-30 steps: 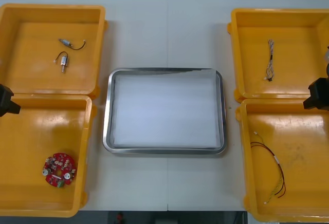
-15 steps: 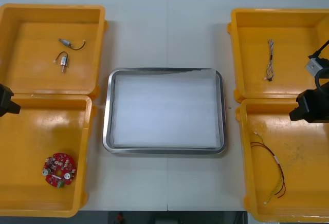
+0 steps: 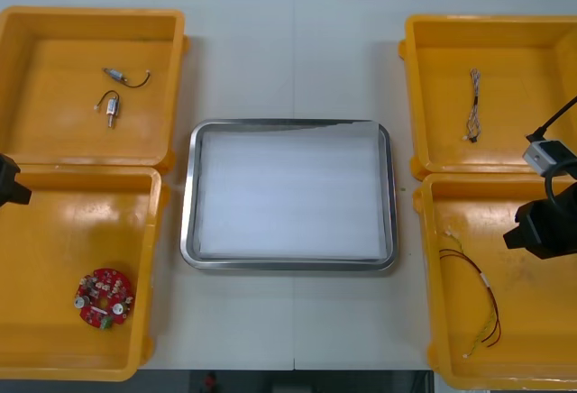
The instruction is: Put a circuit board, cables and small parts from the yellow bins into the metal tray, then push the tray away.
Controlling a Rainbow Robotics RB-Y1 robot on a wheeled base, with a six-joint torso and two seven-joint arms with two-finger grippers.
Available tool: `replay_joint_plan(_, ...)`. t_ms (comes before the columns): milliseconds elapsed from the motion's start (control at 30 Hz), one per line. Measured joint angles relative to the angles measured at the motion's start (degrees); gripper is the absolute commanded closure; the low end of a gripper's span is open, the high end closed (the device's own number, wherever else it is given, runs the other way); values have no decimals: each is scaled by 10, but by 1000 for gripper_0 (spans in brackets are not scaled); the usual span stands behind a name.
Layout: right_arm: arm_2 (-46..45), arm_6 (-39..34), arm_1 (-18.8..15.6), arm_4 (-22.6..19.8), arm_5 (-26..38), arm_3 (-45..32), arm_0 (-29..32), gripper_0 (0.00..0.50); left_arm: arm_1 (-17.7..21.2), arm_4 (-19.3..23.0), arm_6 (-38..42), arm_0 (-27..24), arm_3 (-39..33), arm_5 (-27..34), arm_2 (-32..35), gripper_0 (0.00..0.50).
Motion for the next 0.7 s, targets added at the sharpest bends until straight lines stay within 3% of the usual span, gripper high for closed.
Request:
replay_joint_plan(267,0,99,0,21,-8,0,20,0,7,8,-22,41,0,-27,4,0)
replay_joint_plan(567,0,202,-1,39,-42,0,52,0,7,9,-227,140,0,-92,27,0)
replay_joint_plan(700,0,213,-1,47,-56,0,64,0,7,7,-237,166,-4,-119,27,0)
